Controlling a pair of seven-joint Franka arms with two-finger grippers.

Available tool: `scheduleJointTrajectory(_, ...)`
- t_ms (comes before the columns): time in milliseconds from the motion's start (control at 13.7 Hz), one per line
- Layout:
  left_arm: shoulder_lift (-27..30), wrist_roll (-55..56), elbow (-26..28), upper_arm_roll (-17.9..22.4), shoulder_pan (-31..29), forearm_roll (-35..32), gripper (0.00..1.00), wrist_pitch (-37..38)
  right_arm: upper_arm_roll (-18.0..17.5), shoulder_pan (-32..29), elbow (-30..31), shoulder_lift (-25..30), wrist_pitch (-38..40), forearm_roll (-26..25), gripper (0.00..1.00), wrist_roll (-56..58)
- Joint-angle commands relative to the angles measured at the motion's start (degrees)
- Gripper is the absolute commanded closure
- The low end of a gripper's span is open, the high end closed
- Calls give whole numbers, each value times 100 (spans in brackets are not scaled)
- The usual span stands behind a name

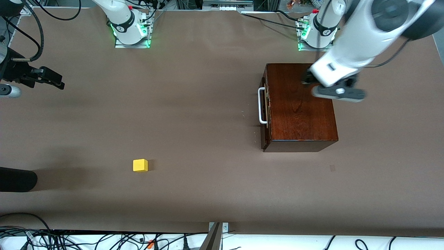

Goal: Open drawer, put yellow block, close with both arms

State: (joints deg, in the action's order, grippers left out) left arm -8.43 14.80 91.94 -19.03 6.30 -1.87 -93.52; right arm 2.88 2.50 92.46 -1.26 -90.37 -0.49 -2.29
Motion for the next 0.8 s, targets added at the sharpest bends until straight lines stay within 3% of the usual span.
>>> scheduleJointTrajectory(0, -579, 76, -168, -425, 37, -42, 0, -577, -24, -21, -62, -15, 55, -47, 0, 62)
scheduleJointTrajectory(292, -1185, 1416, -150, -435, 687, -155, 0, -1290, -24, -21, -62, -15, 46, -47, 0, 53)
scheduleJointTrajectory(730, -1880, 2395, -106, -444, 1365, -1499, 0, -1590, -24, -21, -62, -15, 55, -47, 0, 62)
